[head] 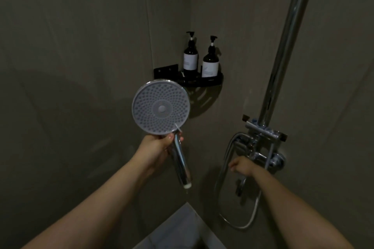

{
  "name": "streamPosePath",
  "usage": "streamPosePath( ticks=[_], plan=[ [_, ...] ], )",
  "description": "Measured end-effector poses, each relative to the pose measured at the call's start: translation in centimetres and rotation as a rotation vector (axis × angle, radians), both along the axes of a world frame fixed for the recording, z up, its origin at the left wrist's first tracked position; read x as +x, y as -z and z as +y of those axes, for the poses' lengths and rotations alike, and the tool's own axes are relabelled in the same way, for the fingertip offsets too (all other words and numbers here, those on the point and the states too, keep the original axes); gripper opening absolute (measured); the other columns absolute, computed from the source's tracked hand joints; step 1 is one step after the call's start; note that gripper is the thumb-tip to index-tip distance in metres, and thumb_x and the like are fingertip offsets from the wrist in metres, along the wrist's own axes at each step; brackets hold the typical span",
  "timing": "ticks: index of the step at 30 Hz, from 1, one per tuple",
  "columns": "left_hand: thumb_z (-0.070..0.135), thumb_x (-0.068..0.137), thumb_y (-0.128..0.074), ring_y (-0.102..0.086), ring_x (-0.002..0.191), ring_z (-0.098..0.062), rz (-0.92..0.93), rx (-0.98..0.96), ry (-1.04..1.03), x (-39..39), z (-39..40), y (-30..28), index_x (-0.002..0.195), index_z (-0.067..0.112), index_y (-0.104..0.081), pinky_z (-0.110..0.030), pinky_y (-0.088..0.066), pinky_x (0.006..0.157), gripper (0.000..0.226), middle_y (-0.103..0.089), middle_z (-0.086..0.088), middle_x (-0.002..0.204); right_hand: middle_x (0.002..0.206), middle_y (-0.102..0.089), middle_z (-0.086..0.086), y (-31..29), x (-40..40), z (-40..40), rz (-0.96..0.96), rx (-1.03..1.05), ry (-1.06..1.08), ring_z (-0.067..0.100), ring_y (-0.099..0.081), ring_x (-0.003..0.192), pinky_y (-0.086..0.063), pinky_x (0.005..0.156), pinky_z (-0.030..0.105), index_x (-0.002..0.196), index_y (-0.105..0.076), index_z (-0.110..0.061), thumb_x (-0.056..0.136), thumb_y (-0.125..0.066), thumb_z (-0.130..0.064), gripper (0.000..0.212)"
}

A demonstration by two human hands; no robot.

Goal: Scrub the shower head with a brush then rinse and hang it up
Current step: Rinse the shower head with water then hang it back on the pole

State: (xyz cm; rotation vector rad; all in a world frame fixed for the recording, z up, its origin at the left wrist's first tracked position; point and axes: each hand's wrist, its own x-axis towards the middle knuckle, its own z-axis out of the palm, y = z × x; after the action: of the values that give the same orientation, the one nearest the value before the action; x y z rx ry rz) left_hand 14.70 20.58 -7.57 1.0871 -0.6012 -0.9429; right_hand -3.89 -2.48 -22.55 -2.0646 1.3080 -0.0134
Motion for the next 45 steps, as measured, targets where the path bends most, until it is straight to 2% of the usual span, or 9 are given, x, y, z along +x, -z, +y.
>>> streamPosePath(
  ticks=[10,16,20,24,28,33,37,41,45],
  plan=[
    [-0.006,0.092,-0.040,-0.069,0.071,-0.010,-0.034,0.000,0.119,-2.5,-2.2,1.8,0.095,0.005,-0.058,-0.021,-0.058,0.067,0.022,-0.063,-0.008,0.089,0.124,-0.063,0.011,0.8,0.1,0.0,-0.016,-0.033,0.013,0.023,-0.057,0.116,-0.041,0.099,0.025,0.119,-0.062,-0.003,0.085,-0.058,-0.003,0.034],
    [-0.005,0.093,-0.041,-0.062,0.088,-0.021,0.018,0.033,0.110,-3.0,-2.0,2.1,0.103,0.002,-0.057,-0.032,-0.050,0.079,0.021,-0.062,-0.012,0.098,0.060,-0.064,0.003,-1.1,-3.2,0.4,-0.218,-0.029,0.074,0.002,-0.056,0.052,-0.050,0.076,0.030,0.078,-0.072,0.005,0.084,-0.059,0.001,0.015],
    [-0.006,0.093,-0.039,-0.062,0.086,-0.020,0.052,0.032,0.086,-3.0,-2.0,2.0,0.095,0.004,-0.059,-0.031,-0.049,0.077,0.022,-0.063,-0.012,0.094,0.028,-0.048,-0.002,-2.5,-7.4,-1.5,-0.302,-0.147,0.460,0.008,-0.049,0.031,-0.038,0.042,0.021,0.048,-0.055,-0.012,0.087,-0.062,-0.015,0.040],
    [-0.004,0.093,-0.040,-0.062,0.085,-0.019,0.039,0.047,0.103,-3.0,-2.1,1.9,0.095,0.005,-0.059,-0.030,-0.050,0.075,0.020,-0.063,-0.012,0.095,0.047,-0.049,0.003,-2.4,-9.7,-3.1,-0.391,-0.129,0.548,0.007,-0.048,0.034,-0.037,0.039,0.019,0.053,-0.053,-0.013,0.086,-0.063,-0.009,0.035],
    [-0.002,0.094,-0.040,-0.062,0.078,-0.016,0.028,0.049,0.113,-3.3,-2.3,1.7,0.094,0.006,-0.058,-0.026,-0.055,0.064,0.020,-0.062,-0.011,0.094,0.073,-0.054,0.015,-1.8,-9.1,-3.6,-0.379,-0.036,0.451,0.018,-0.046,0.057,-0.036,0.053,0.023,0.063,-0.054,-0.008,0.087,-0.051,0.008,0.029],
    [-0.002,0.093,-0.041,-0.065,0.073,-0.014,0.011,0.043,0.118,-3.0,-2.3,1.5,0.100,0.005,-0.057,-0.030,-0.052,0.071,0.019,-0.063,-0.011,0.095,0.083,-0.052,0.017,-1.1,-8.9,-4.0,-0.310,-0.113,0.443,0.022,-0.048,0.073,-0.034,0.060,0.024,0.056,-0.043,-0.014,0.088,-0.054,0.003,0.038],
    [-0.003,0.093,-0.040,-0.062,0.080,-0.019,0.019,0.036,0.111,-2.9,-2.2,1.5,0.099,0.003,-0.057,-0.029,-0.053,0.070,0.019,-0.062,-0.012,0.095,0.082,-0.054,0.017,-1.7,-8.0,-4.0,-0.663,0.003,0.698,0.027,-0.051,0.068,-0.046,0.045,0.030,0.079,-0.055,-0.003,0.091,-0.049,0.004,0.015],
    [-0.003,0.094,-0.040,-0.061,0.081,-0.018,0.004,0.034,0.113,-3.1,-1.9,1.4,0.099,0.004,-0.056,-0.025,-0.055,0.064,0.019,-0.061,-0.011,0.096,0.087,-0.051,0.015,-3.1,-7.8,-3.9,-0.867,0.044,0.775,0.026,-0.051,0.076,-0.046,0.034,0.015,0.096,-0.052,-0.006,0.093,-0.045,0.003,0.011],
    [-0.004,0.093,-0.040,-0.063,0.083,-0.018,0.034,0.021,0.106,-3.0,-1.7,1.5,0.097,0.003,-0.058,-0.028,-0.055,0.070,0.020,-0.062,-0.011,0.094,0.100,-0.050,0.017,-2.9,-8.4,-3.6,-1.000,0.181,0.779,0.018,-0.051,0.070,-0.050,0.056,0.030,0.095,-0.050,-0.011,0.094,-0.045,-0.001,0.011]
  ],
)
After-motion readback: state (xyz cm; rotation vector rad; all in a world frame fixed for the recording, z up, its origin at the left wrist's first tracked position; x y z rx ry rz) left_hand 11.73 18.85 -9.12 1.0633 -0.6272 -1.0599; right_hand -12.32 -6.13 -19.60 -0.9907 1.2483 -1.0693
